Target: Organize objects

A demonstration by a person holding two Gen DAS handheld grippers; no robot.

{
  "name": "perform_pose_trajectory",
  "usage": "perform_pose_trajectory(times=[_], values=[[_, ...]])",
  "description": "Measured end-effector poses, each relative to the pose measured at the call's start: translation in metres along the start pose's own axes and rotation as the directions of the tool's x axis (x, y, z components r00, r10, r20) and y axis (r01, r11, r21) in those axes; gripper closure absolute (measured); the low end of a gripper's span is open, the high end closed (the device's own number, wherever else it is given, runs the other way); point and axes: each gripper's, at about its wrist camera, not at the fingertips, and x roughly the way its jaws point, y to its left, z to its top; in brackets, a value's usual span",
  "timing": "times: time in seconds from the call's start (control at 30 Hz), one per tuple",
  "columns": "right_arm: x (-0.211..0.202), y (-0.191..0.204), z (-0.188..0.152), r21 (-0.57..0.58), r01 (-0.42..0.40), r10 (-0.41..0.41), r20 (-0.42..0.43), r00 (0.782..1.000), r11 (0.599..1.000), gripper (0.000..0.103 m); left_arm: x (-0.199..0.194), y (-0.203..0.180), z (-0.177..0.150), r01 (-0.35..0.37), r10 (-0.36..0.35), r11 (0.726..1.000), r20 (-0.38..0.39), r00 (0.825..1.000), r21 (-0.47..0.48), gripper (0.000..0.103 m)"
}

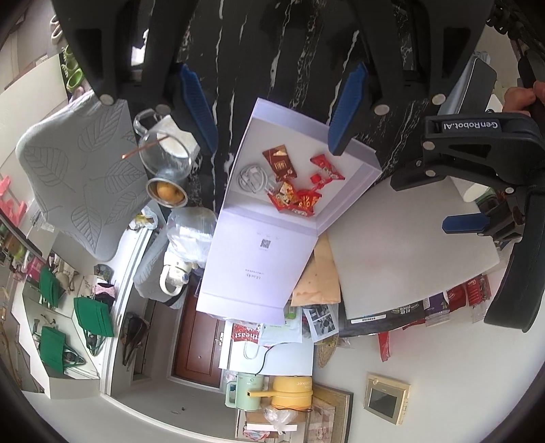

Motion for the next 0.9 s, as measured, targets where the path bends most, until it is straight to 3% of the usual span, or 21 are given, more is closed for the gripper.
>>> perform_pose_trajectory(times=[0.53, 0.9], values=[[0.006, 0.007, -0.055, 0.050, 0.011, -0.008, -0.065, 0.998, 0.999, 0.035, 0.007, -0.014, -0.049, -0.002, 0.002, 1.000, -0.050, 0.999, -0.001, 0.013], [0.009, 0.008, -0.065, 0.069, 0.012, -0.007, -0.079, 0.997, 0.998, 0.035, 0.009, -0.019, -0.060, 0.025, -0.025, 1.000, -0.065, 0.998, 0.010, 0.013]])
